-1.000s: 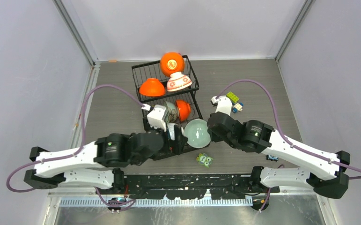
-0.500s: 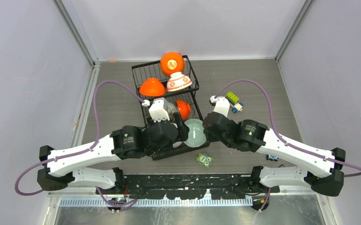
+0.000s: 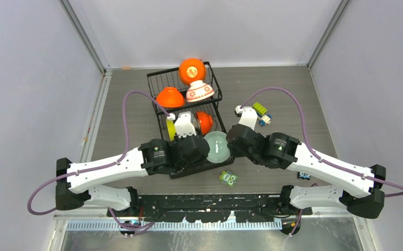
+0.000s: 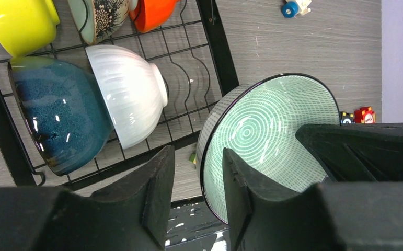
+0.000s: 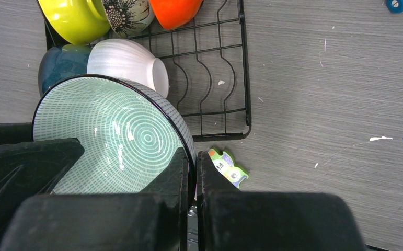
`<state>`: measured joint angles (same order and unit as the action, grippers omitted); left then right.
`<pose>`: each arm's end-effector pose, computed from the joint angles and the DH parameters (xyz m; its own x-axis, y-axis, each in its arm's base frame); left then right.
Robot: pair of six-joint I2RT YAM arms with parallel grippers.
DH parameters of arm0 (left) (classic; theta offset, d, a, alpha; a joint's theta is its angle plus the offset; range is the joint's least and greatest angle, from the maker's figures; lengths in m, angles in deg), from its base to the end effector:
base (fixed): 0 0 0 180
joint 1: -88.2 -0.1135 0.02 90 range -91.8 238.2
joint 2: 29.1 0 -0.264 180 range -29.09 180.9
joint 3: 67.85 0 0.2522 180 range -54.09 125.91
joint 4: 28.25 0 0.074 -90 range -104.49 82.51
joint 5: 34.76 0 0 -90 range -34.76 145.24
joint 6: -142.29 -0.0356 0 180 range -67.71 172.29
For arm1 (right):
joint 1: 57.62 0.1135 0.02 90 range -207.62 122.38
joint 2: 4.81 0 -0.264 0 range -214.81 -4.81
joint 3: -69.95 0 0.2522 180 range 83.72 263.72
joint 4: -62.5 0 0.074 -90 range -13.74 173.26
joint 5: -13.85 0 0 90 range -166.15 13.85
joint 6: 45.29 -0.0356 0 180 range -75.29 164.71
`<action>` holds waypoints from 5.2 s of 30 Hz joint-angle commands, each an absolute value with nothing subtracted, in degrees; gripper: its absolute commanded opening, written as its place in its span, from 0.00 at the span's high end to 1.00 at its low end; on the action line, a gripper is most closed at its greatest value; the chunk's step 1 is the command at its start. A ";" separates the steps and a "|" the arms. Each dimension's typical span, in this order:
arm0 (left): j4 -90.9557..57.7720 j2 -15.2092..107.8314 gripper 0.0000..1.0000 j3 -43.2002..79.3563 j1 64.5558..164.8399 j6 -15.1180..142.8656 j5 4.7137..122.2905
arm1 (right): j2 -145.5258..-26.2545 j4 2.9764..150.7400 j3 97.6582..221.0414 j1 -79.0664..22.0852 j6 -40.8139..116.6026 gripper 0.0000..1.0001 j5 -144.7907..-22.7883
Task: Unload the bowls from the dish rack
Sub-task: Place the bowl at the center of the board.
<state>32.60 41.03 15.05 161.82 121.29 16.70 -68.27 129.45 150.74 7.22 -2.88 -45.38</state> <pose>0.0902 -0.2281 0.3417 -0.6662 -0.3229 -0.6722 0.0310 0.8886 -0.4576 0.1060 0.1828 0.3451 -0.6886 0.0262 -0.7247 -0.1904 0.9578 0.2155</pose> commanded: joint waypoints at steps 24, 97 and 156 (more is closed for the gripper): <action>29.30 39.63 1.00 13.01 161.06 122.18 17.51 | -69.37 131.28 158.19 7.55 4.71 0.49 -45.06; 43.56 -11.87 0.00 -11.27 161.06 104.05 5.31 | -105.84 107.29 170.05 -70.14 1.85 0.99 -57.09; 42.43 -17.70 0.00 -12.52 161.06 104.27 6.64 | -108.77 95.17 168.73 -73.15 6.26 0.13 -62.03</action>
